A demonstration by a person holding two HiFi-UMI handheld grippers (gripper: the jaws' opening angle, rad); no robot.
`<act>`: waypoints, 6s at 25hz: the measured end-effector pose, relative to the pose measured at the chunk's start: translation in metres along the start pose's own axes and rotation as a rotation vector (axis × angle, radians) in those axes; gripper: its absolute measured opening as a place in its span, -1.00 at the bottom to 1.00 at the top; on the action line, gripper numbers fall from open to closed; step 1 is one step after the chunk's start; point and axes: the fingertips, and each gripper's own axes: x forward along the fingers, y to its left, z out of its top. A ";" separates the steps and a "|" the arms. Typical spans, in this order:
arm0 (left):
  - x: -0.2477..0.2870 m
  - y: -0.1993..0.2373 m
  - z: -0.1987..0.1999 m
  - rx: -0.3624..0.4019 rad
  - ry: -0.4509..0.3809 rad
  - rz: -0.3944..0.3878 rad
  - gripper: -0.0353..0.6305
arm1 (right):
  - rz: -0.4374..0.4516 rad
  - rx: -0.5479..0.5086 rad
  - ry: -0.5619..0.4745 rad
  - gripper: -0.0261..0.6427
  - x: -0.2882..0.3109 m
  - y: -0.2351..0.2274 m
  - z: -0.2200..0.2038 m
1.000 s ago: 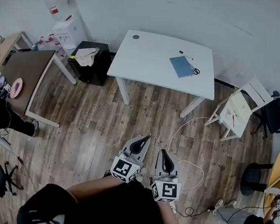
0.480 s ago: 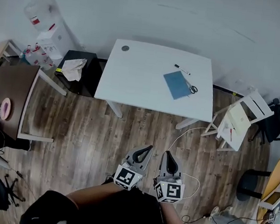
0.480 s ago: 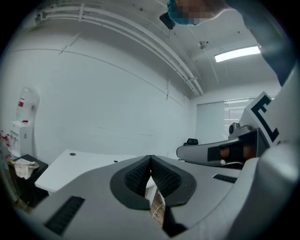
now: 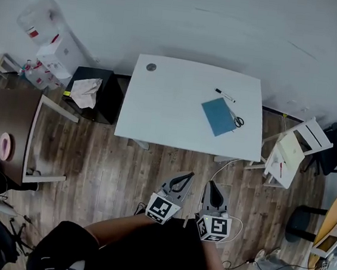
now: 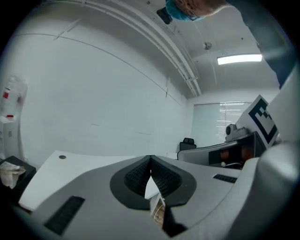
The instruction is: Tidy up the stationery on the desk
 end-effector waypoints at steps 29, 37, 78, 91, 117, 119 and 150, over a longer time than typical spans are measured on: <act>0.160 0.104 -0.013 -0.044 0.131 0.074 -0.87 | 0.044 0.050 0.058 -0.82 0.173 -0.127 0.024; 0.235 0.112 -0.047 -0.095 0.269 0.048 -0.87 | 0.052 0.081 0.110 -0.83 0.227 -0.207 0.017; 0.333 0.163 -0.259 -0.480 0.775 0.276 -0.44 | 0.343 -0.071 0.705 -0.66 0.383 -0.311 -0.173; 0.333 0.174 -0.268 -0.576 0.795 0.354 -0.45 | 0.286 -0.033 0.743 -0.66 0.377 -0.306 -0.185; 0.301 0.206 -0.259 -0.616 0.762 0.385 -0.73 | 0.289 0.005 0.790 -0.66 0.362 -0.261 -0.195; 0.297 0.212 -0.258 -0.569 0.783 0.361 -0.74 | 0.286 0.013 0.806 -0.66 0.363 -0.248 -0.198; 0.217 0.321 -0.254 -0.609 0.782 0.323 -0.59 | 0.174 0.121 0.824 -0.66 0.409 -0.133 -0.196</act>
